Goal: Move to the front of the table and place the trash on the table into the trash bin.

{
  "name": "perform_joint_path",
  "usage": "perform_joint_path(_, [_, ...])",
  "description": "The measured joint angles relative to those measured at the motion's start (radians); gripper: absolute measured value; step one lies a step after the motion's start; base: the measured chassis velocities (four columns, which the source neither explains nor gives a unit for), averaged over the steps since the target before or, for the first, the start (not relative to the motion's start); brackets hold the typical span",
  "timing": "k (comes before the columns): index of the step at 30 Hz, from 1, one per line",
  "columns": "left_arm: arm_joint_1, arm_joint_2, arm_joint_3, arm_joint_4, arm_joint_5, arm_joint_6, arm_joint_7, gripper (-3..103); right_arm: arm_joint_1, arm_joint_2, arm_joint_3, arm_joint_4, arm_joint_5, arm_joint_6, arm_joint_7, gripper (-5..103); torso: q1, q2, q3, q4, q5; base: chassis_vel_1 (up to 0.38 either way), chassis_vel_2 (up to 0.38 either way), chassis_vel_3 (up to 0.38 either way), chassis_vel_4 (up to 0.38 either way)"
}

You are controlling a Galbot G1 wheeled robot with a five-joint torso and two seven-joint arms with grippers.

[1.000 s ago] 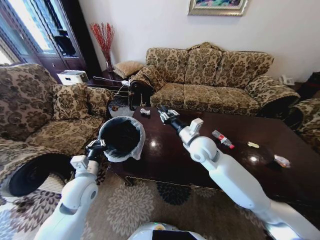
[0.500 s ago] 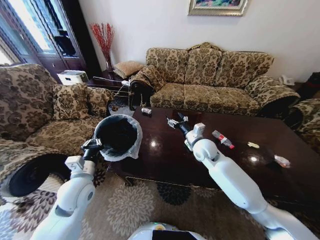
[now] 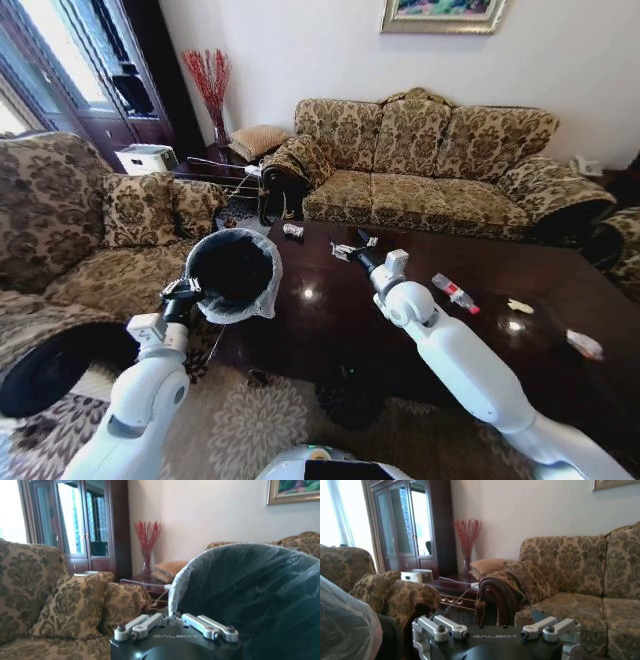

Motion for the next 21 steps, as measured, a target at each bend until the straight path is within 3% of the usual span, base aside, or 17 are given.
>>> perform_joint_path(21, [0.013, -0.018, -0.012, -0.007, 0.023, -0.014, 0.000, 2, -0.031, 0.002, 0.011, -0.024, -0.013, 0.003, -0.024, 100, -0.001, 0.000, 0.000, 0.0012, -0.0002, 0.046, 0.088, 0.086, 0.054])
